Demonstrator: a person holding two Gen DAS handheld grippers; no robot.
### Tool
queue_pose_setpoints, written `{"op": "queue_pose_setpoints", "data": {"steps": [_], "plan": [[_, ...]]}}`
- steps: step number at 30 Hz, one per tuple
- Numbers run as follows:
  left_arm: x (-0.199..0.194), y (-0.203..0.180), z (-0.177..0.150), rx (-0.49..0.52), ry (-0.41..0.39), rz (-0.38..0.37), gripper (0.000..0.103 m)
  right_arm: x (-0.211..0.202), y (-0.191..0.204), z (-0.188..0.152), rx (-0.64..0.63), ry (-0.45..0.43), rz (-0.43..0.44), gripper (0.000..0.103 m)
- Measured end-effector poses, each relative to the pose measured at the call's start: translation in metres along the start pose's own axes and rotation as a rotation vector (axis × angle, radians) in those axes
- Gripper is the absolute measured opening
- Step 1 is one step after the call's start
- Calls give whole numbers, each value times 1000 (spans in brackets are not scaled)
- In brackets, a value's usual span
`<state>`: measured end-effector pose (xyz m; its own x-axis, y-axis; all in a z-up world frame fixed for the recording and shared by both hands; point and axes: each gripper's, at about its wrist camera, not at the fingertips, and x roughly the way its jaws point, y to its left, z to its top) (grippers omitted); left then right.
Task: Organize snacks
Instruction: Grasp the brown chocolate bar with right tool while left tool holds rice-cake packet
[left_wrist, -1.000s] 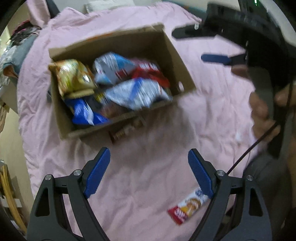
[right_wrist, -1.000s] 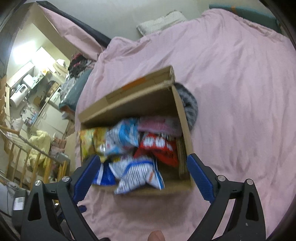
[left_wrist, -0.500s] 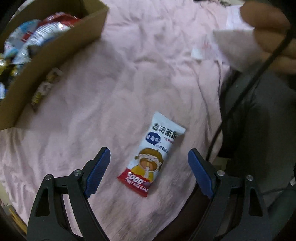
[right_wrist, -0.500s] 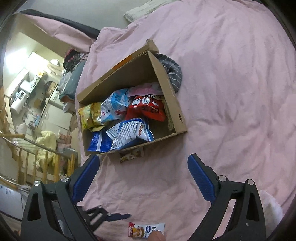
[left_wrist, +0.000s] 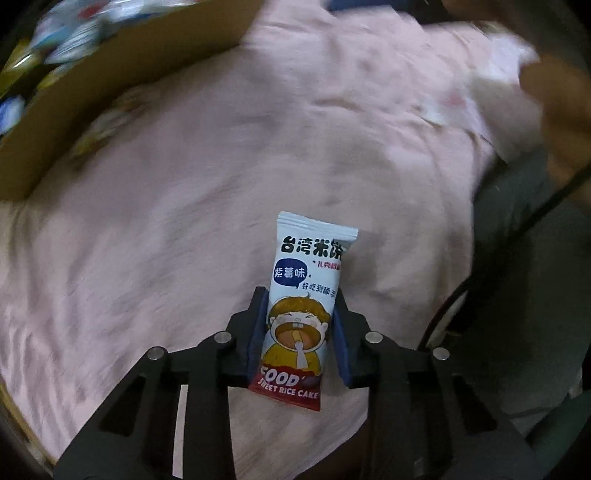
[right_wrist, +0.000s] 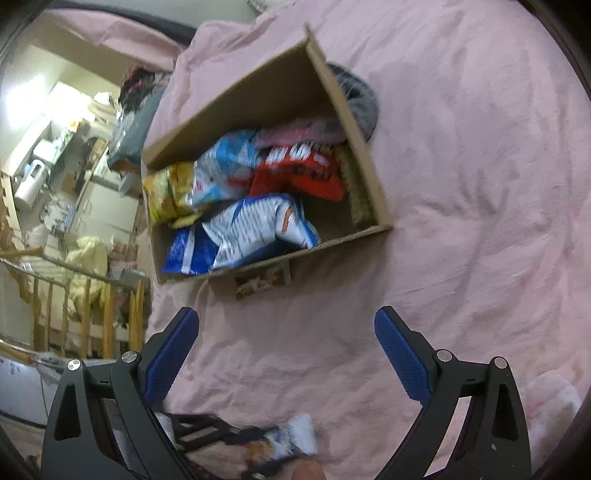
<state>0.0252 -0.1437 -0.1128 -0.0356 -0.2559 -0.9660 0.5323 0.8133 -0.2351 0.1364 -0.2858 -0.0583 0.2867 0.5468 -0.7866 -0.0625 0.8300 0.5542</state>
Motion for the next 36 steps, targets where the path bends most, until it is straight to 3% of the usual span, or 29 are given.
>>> {"op": "queue_pose_setpoints", "data": {"steps": [5, 10, 15, 27, 36], "plan": [[-42, 55, -16, -210, -69, 89, 28, 38, 20, -7, -35, 5, -58, 103], [-82, 109, -34, -425, -183, 228, 28, 79, 47, -12, -126, 26, -142, 103], [-101, 137, -53, -563, -284, 224, 28, 112, 64, -14, -168, 46, -210, 103], [-109, 170, -53, -676, -317, 167, 28, 164, 82, -6, -242, 72, -322, 103], [-113, 166, -45, -649, -349, 204, 28, 191, 94, -7, -326, 64, -470, 103]]}}
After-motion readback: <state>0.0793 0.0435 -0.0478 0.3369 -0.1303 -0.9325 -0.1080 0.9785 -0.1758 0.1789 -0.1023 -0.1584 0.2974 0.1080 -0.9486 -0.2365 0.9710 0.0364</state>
